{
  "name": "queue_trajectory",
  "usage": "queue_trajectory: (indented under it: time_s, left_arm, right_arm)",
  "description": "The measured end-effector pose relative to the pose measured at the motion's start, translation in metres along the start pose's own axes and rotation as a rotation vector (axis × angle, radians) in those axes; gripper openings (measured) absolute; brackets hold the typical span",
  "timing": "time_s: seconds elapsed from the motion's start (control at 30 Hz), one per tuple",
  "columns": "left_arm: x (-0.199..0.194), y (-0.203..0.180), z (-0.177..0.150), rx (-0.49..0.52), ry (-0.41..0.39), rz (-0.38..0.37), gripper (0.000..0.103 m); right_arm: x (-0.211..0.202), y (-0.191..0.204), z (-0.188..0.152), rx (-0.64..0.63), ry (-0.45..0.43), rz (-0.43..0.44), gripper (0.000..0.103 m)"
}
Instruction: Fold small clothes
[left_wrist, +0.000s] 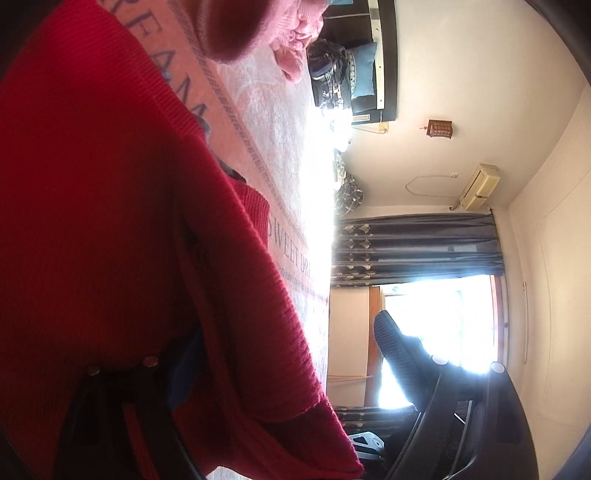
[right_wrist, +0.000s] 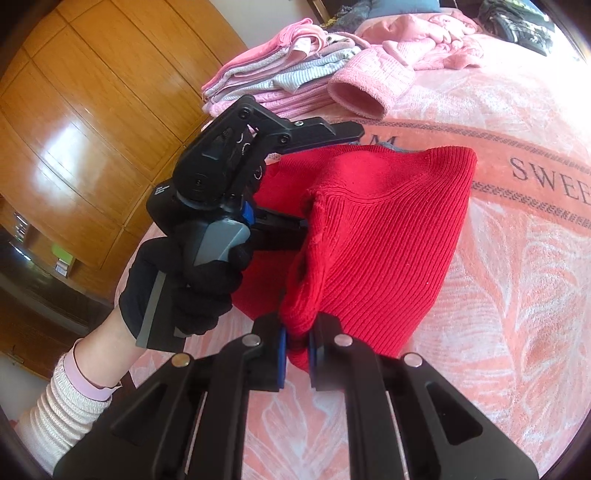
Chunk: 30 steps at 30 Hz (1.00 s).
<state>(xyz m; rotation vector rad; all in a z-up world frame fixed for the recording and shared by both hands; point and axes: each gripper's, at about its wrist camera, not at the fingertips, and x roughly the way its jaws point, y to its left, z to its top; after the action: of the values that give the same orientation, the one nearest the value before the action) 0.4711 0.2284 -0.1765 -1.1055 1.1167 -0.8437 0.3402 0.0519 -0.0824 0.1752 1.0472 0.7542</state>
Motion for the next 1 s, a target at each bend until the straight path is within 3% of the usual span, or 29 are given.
queue_trajectory:
  time_s: [0.1,0.17,0.3,0.4,0.77,1.0]
  left_arm:
    - [0.011,0.002,0.006,0.011,0.015,0.034,0.084]
    - [0.013,0.002,0.010,0.021,0.011,0.055,0.075]
    - [0.010,0.004,0.011,0.058,0.017,0.116,0.036]
    - [0.000,-0.001,0.005,0.116,-0.004,0.125,0.022]
    - [-0.072,-0.040,0.001,0.285,-0.098,0.095,0.019]
    - [-0.132,-0.043,0.012,0.353,-0.163,0.145,0.019]
  right_arm:
    - [0.002,-0.002,-0.002,0.009,0.006,0.010,0.007]
    - [0.003,0.000,-0.003,0.003,0.010,0.006,0.007]
    - [0.002,0.003,-0.001,-0.004,0.010,0.004,0.007]
    - [0.005,0.006,-0.001,-0.001,0.011,0.009,0.007]
    - [0.033,0.056,0.012,-0.034,0.009,0.069,0.007]
    - [0.073,0.100,0.031,-0.077,0.022,0.109,0.007]
